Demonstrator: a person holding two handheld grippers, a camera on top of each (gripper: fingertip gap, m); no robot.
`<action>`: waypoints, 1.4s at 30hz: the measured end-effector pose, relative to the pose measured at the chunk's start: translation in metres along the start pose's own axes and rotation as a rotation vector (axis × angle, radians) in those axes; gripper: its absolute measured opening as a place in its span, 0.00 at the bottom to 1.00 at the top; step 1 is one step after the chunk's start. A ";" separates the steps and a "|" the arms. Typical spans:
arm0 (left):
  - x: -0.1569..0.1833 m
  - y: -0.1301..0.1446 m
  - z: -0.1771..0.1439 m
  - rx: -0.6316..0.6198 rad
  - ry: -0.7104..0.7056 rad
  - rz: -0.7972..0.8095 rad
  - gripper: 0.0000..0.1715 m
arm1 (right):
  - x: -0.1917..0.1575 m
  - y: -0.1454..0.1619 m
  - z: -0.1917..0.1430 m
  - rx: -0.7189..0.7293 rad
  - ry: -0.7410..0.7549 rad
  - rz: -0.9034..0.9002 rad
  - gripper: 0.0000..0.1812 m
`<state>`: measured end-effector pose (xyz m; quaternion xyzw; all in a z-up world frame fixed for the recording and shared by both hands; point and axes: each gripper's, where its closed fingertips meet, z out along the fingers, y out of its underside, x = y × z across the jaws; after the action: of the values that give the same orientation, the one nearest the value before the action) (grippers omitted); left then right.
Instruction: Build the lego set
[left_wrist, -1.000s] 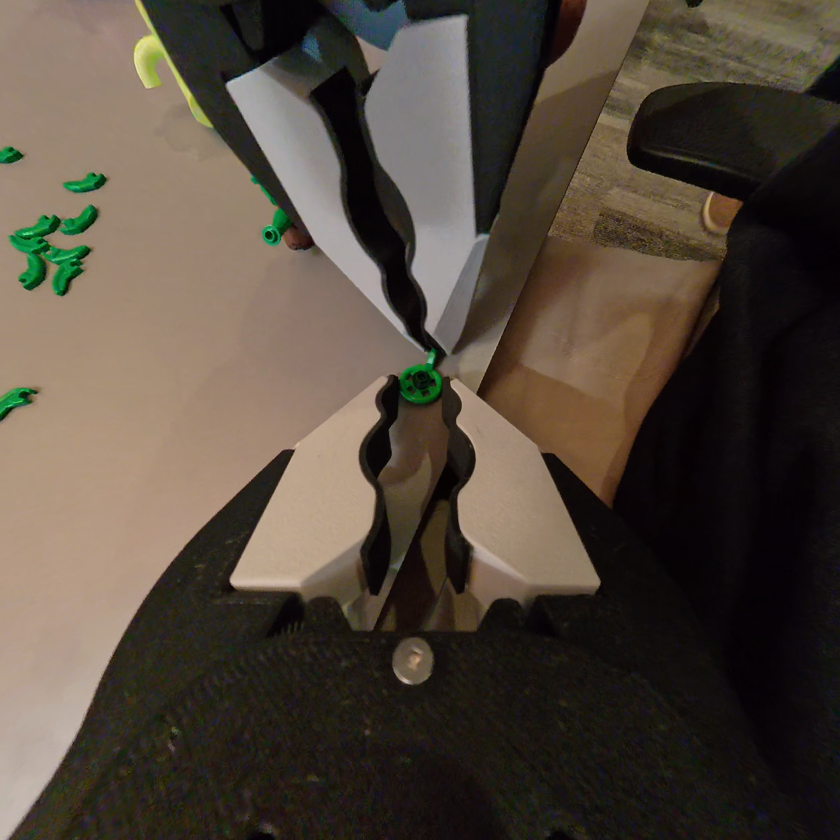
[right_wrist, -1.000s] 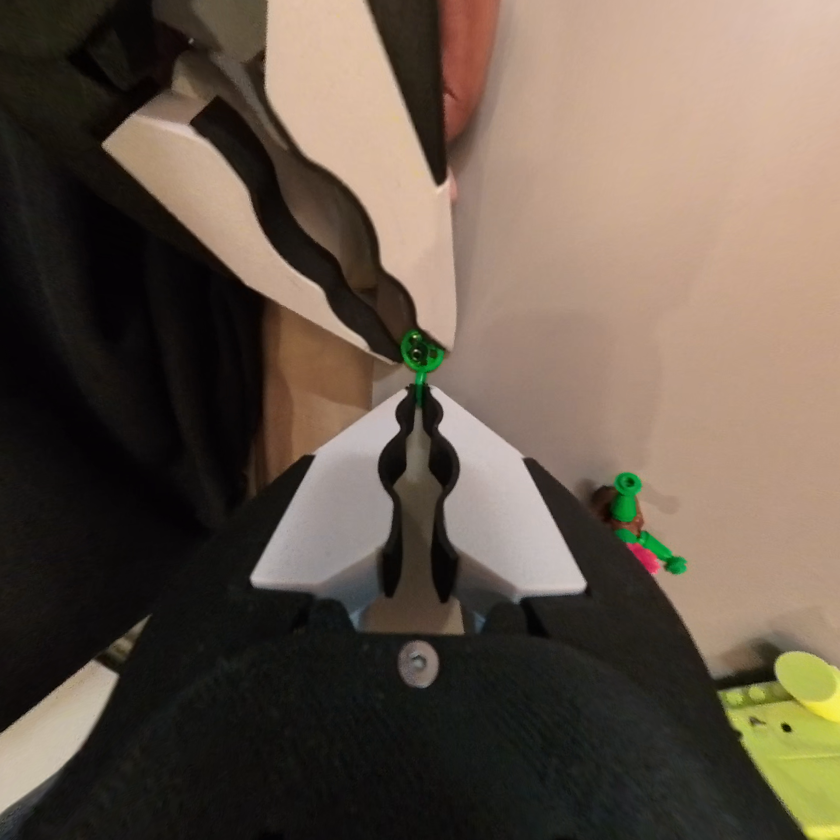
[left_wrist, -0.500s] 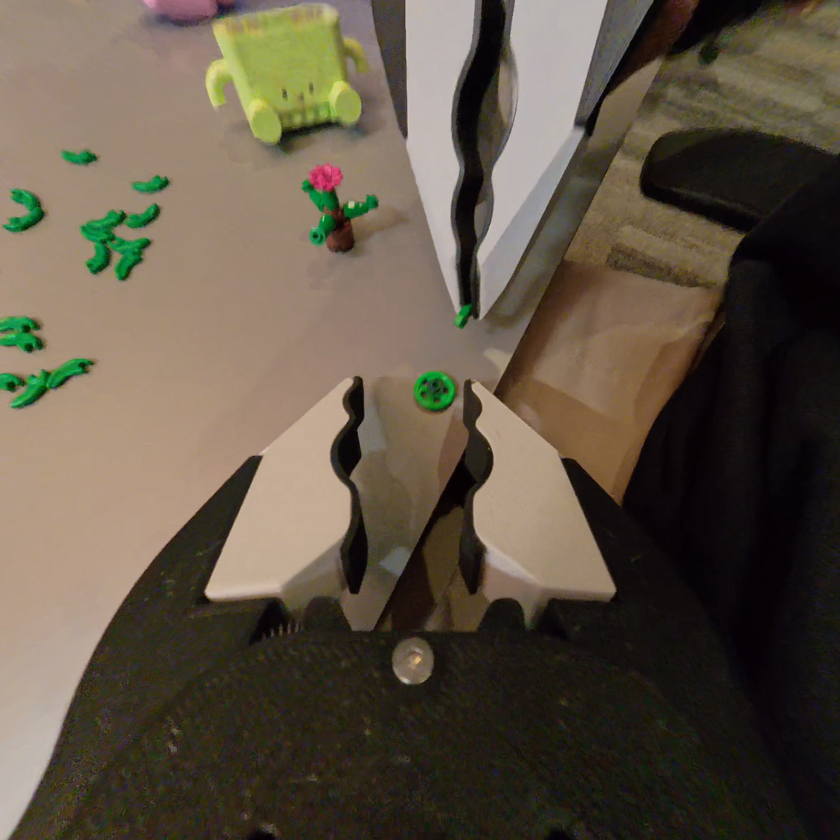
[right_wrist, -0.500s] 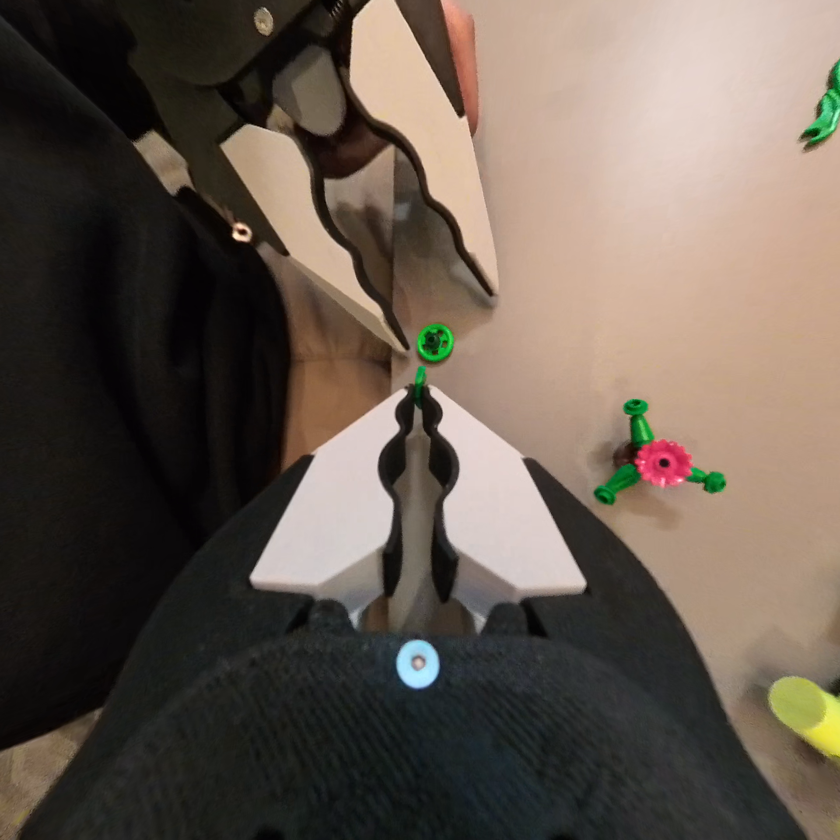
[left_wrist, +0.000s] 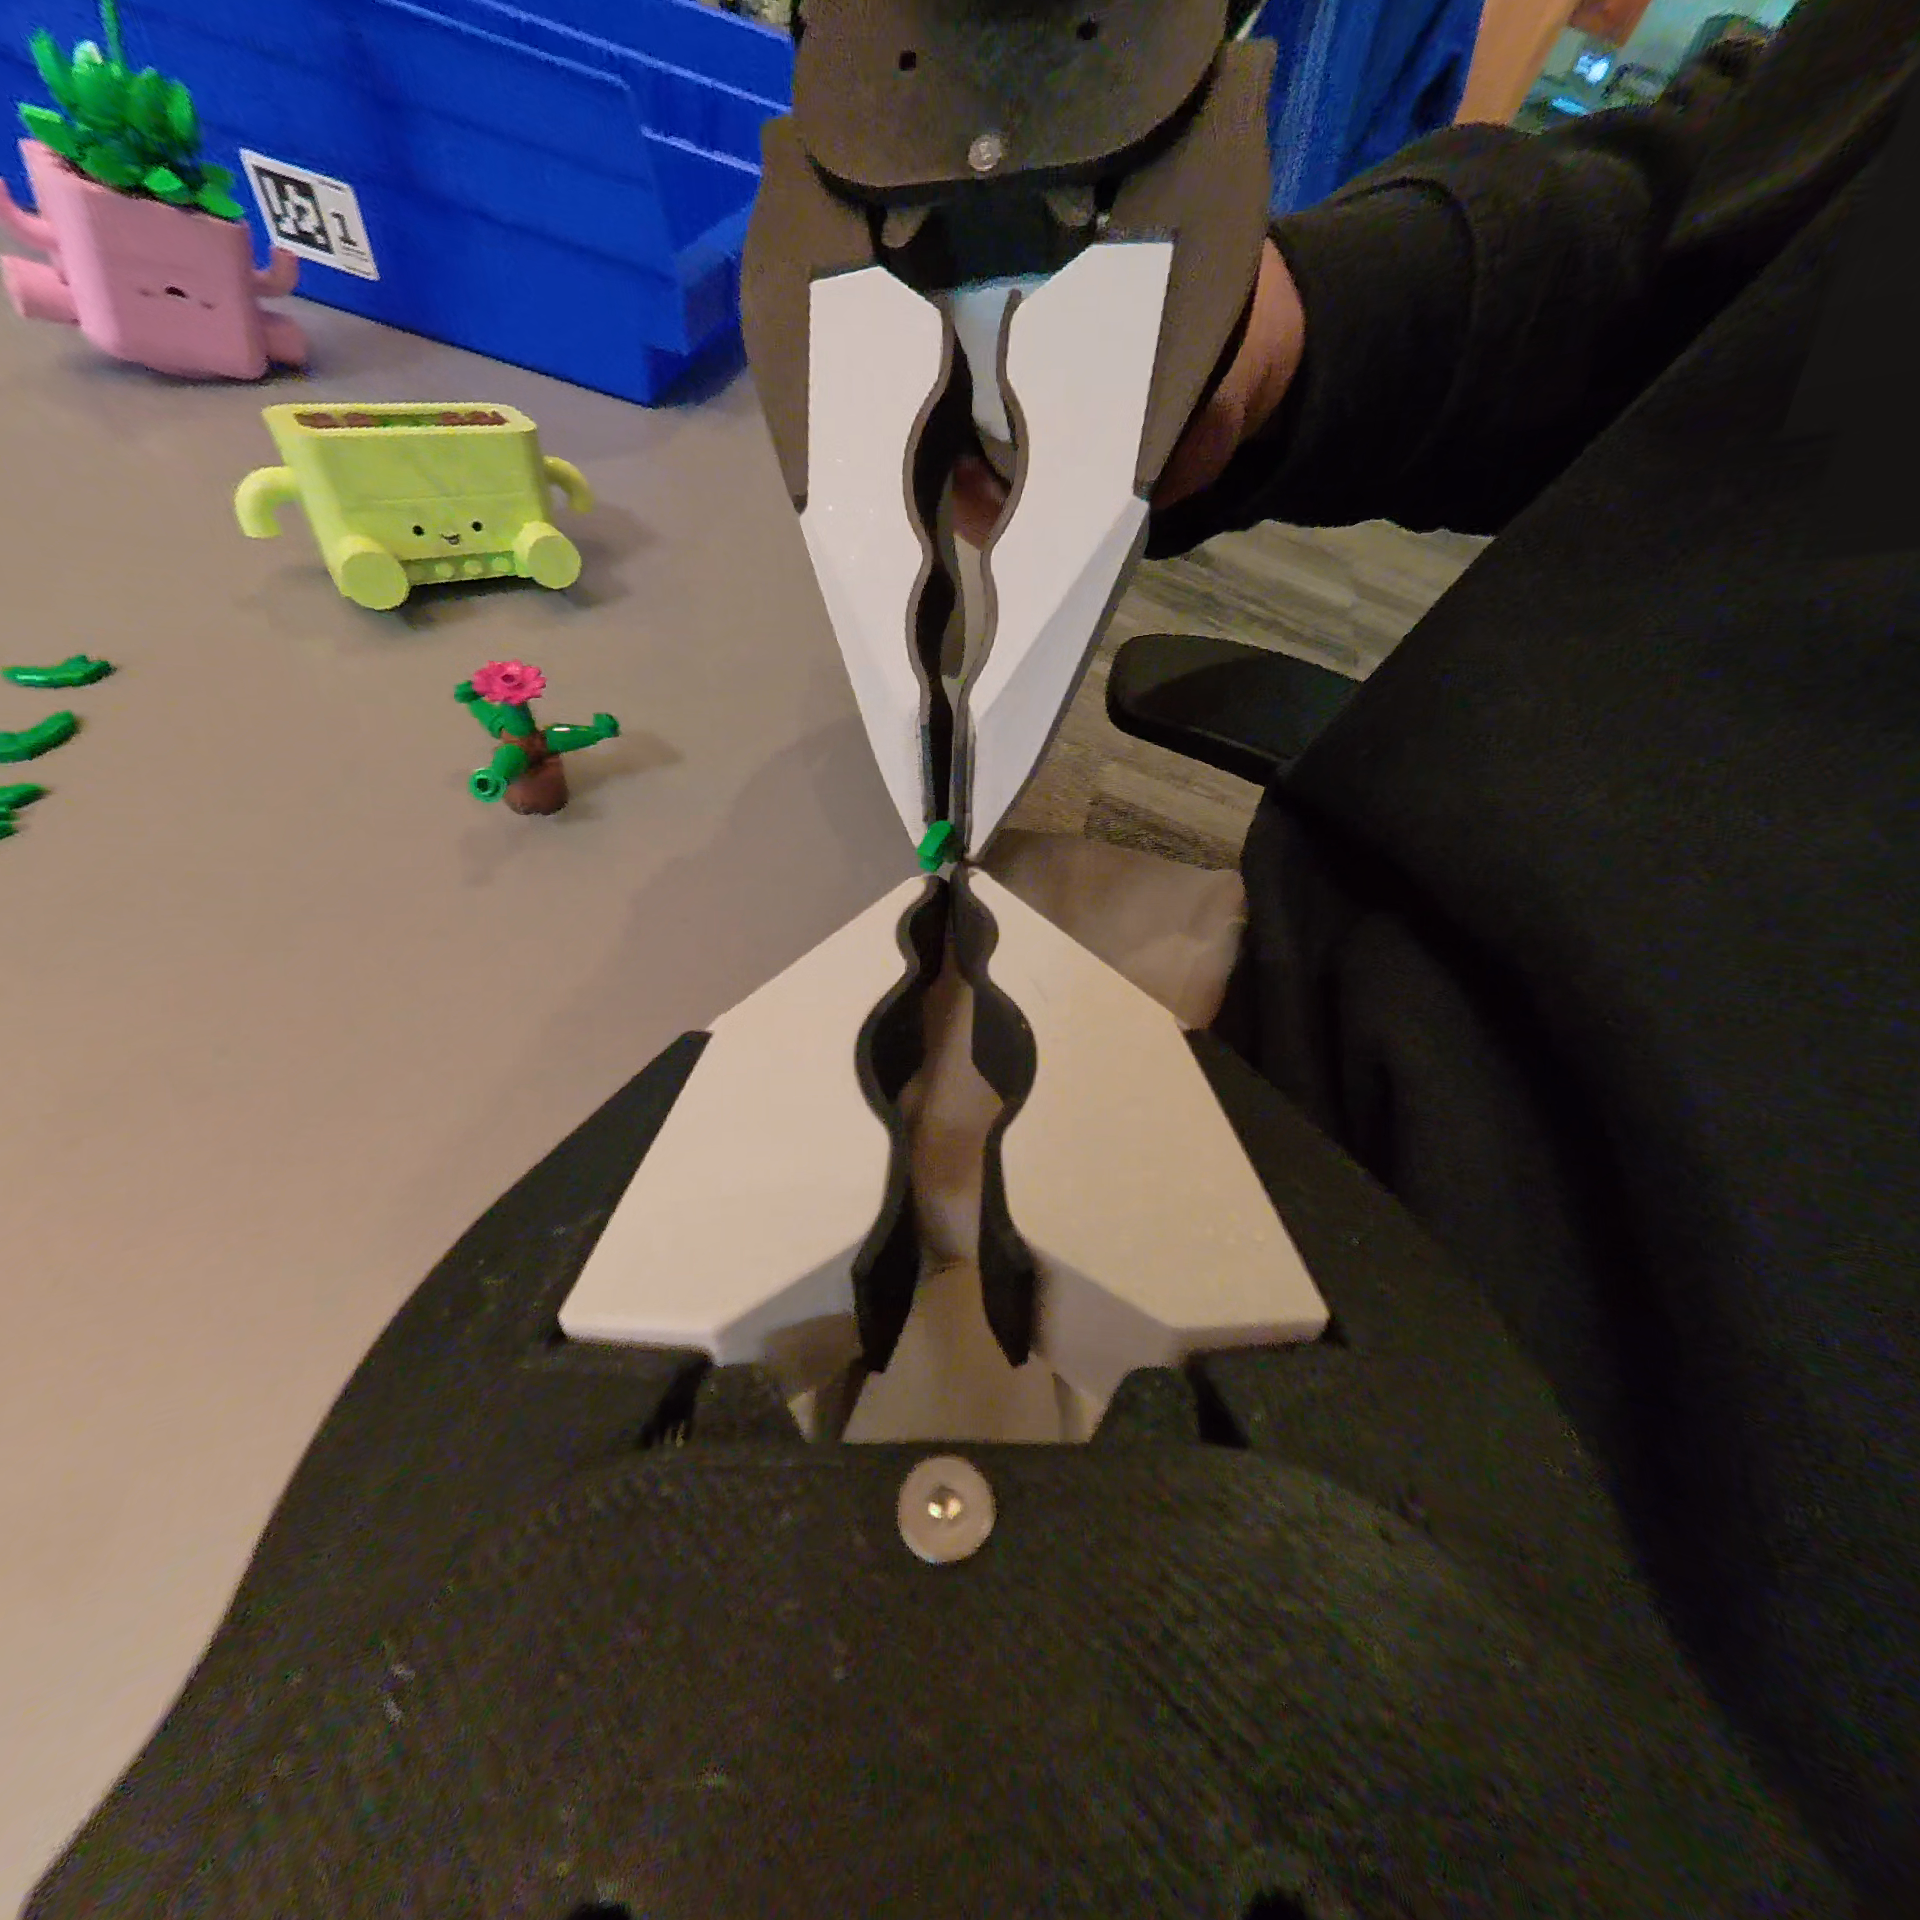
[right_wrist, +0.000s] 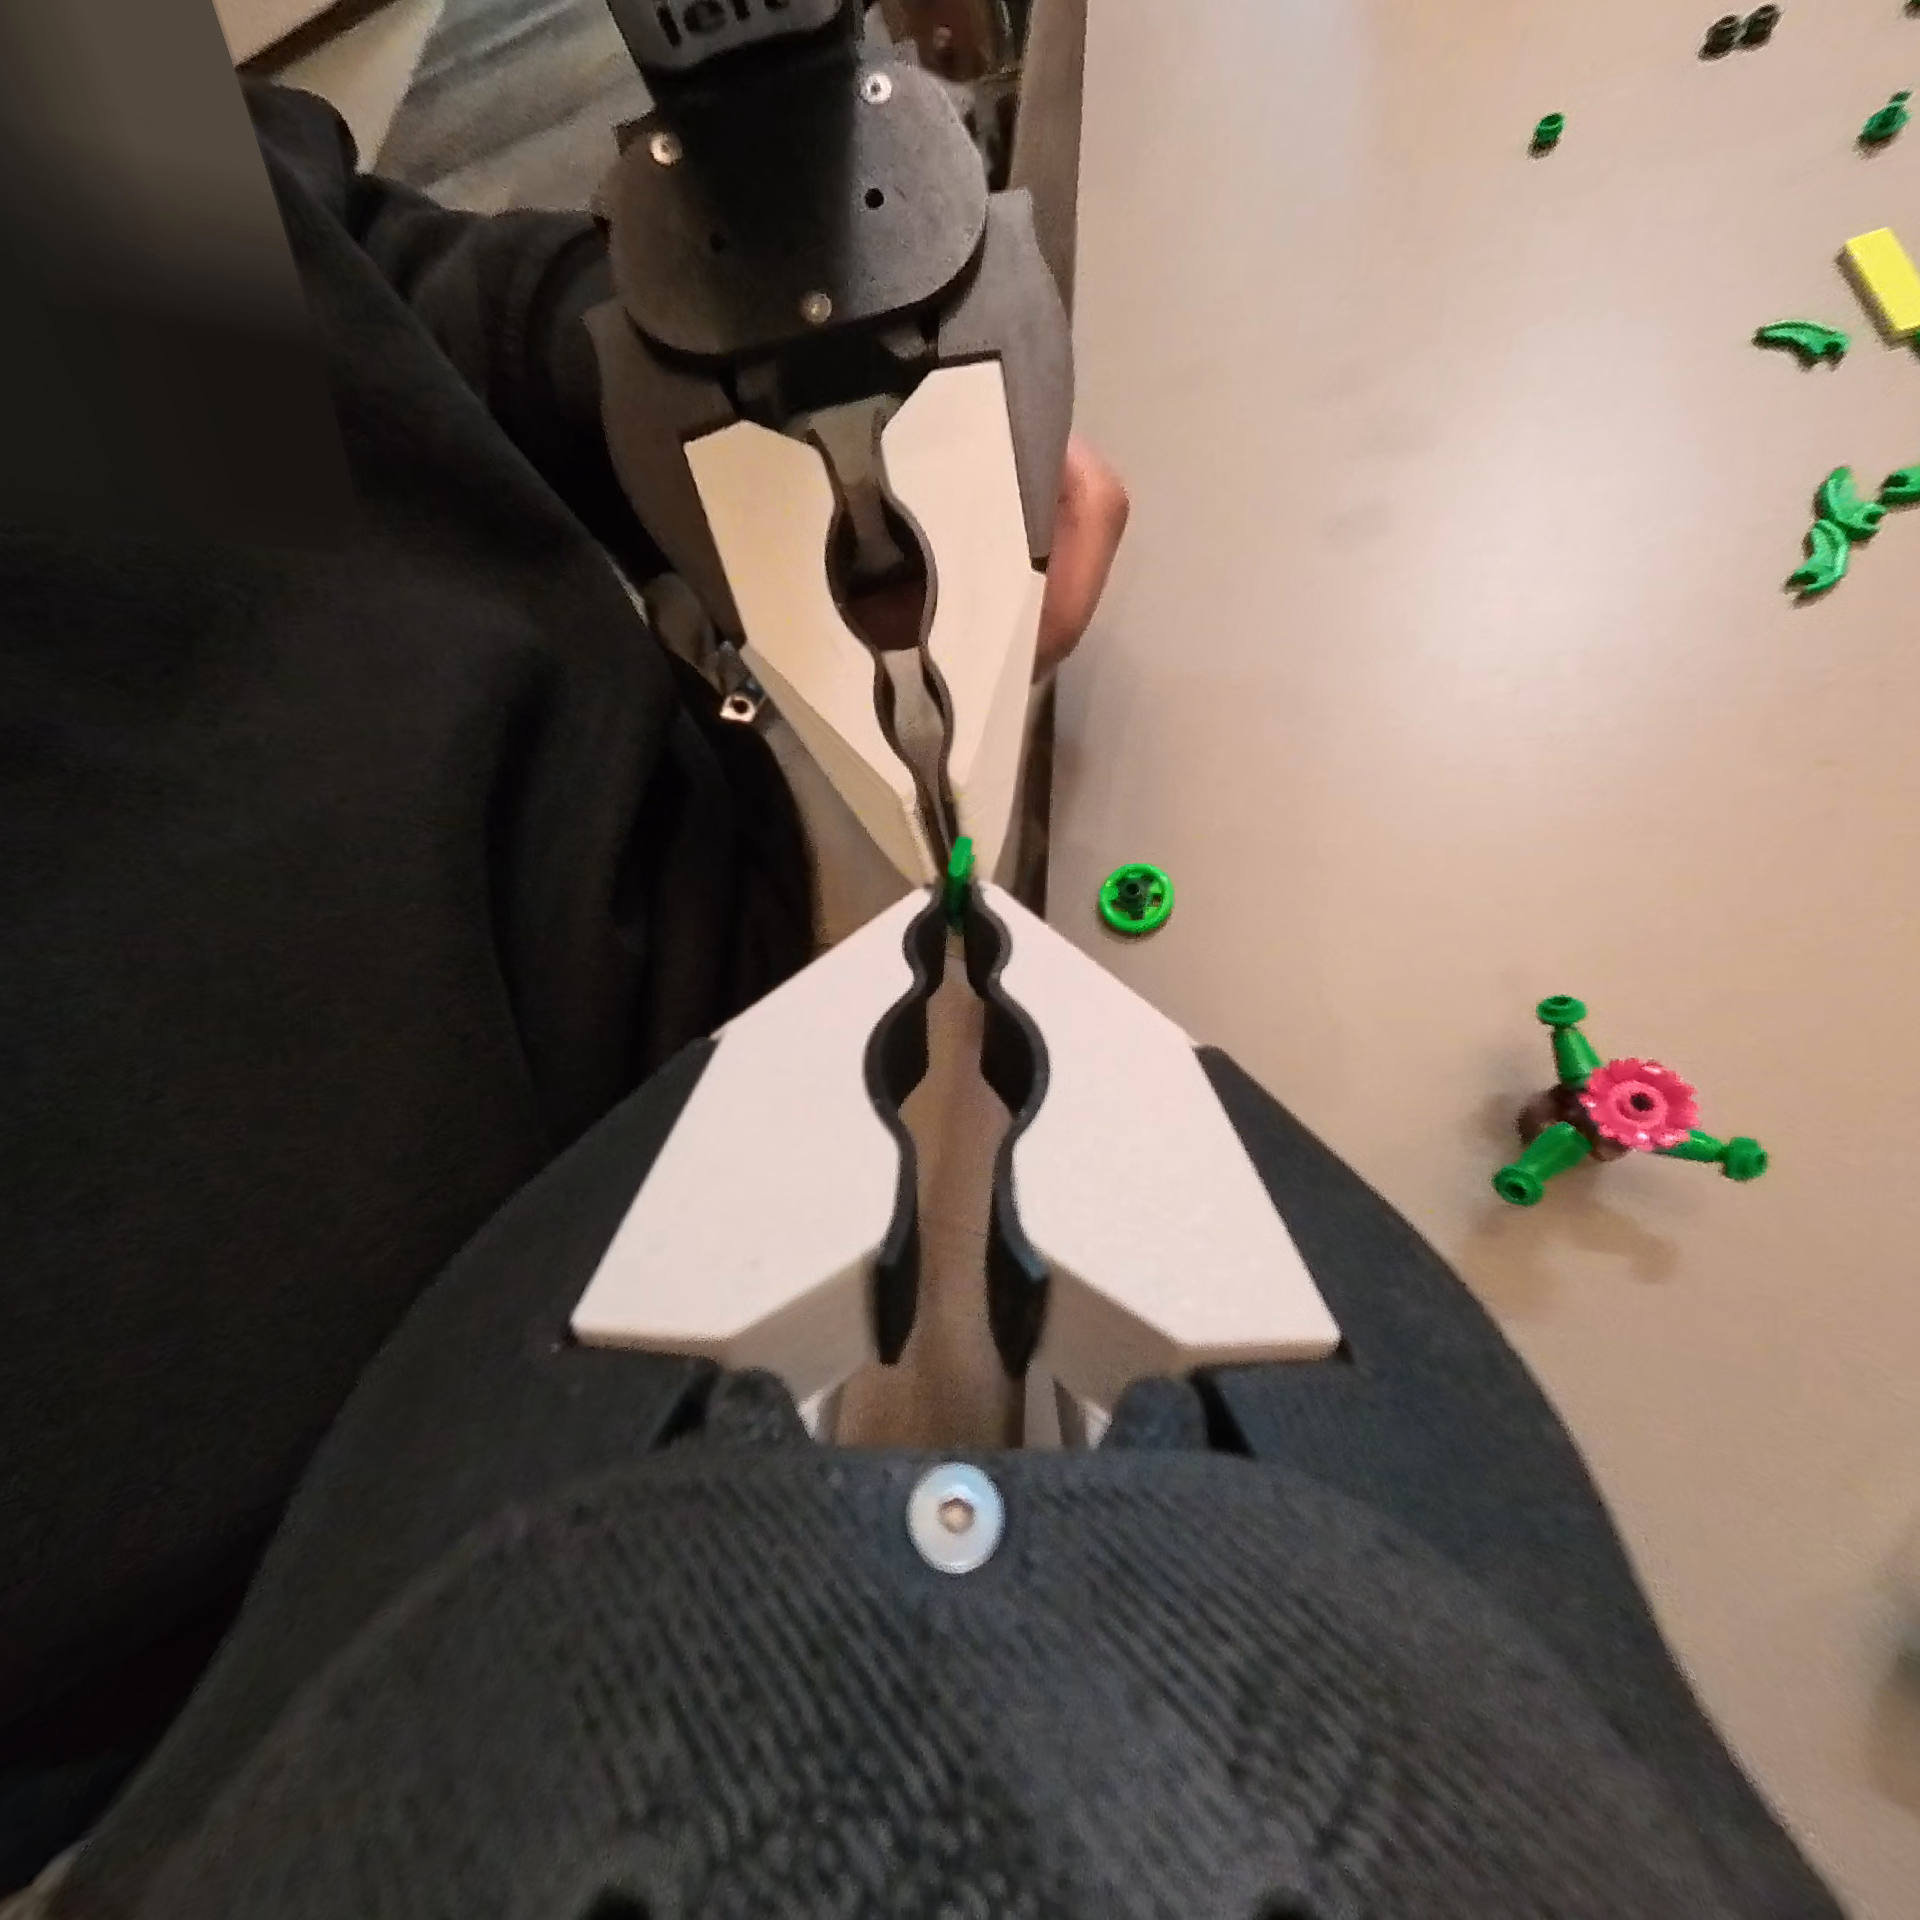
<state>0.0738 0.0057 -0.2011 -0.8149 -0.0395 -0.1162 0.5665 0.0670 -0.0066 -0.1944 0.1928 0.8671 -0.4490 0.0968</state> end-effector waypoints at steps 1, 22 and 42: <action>0.001 -0.001 0.000 0.007 0.009 -0.014 0.01 | -0.001 0.001 0.000 -0.004 -0.006 0.004 0.00; 0.009 -0.004 -0.011 0.077 0.114 -0.085 0.01 | -0.014 0.006 0.008 -0.050 -0.148 0.097 0.00; -0.007 -0.034 -0.035 0.299 0.081 -0.160 0.00 | -0.005 -0.039 -0.008 0.321 -0.227 0.265 0.04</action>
<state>0.0548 -0.0138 -0.1598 -0.7103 -0.0980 -0.1865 0.6717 0.0551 -0.0221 -0.1592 0.2661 0.7354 -0.5832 0.2199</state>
